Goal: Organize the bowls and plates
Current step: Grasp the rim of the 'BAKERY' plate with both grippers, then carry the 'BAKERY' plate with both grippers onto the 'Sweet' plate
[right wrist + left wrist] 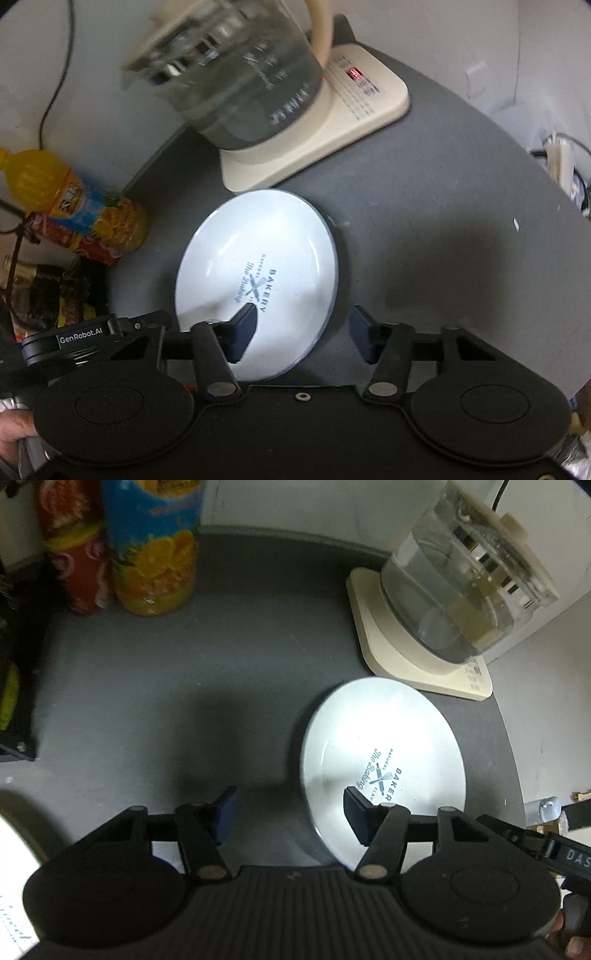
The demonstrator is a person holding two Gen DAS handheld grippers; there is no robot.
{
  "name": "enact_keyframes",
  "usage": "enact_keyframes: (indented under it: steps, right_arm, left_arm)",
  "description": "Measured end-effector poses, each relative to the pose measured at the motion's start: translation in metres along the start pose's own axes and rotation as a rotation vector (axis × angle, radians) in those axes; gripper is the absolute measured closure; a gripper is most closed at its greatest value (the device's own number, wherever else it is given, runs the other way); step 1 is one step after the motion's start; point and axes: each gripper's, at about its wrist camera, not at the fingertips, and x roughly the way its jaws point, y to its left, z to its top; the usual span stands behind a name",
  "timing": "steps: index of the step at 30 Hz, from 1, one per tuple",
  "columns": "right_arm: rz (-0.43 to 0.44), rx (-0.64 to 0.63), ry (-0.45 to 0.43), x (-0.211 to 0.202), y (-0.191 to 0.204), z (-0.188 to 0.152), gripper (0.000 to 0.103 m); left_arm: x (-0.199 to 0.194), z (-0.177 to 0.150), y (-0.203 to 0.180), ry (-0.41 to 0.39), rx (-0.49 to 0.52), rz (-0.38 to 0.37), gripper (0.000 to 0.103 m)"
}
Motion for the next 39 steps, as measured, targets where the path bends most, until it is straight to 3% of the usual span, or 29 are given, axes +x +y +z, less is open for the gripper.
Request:
enact_keyframes:
  steps: [3, 5, 13, 22, 28, 39]
  right_arm:
    - [-0.009, 0.018, 0.019, 0.009, -0.006, 0.001, 0.061]
    - [-0.012, 0.031, 0.031, 0.015, -0.009, 0.002, 0.071]
    - [-0.027, 0.048, 0.069, 0.035, -0.017, 0.002, 0.081]
    - [-0.008, 0.038, 0.089, 0.047, -0.018, 0.004, 0.086]
    - [0.001, -0.004, 0.097, 0.049, -0.012, 0.004, 0.09]
    - [0.031, -0.088, 0.031, 0.022, 0.007, 0.01, 0.091]
  left_arm:
    - [0.012, 0.003, -0.002, 0.019, 0.01, -0.01, 0.048]
    - [0.019, 0.005, -0.002, 0.036, 0.008, -0.018, 0.054]
    - [0.038, 0.007, -0.002, 0.073, -0.016, -0.03, 0.074]
    - [0.044, 0.003, 0.001, 0.063, -0.056, -0.07, 0.089]
    - [0.041, 0.003, 0.0, 0.062, -0.061, -0.074, 0.092]
    - [0.005, 0.006, -0.005, -0.023, -0.05, -0.092, 0.094]
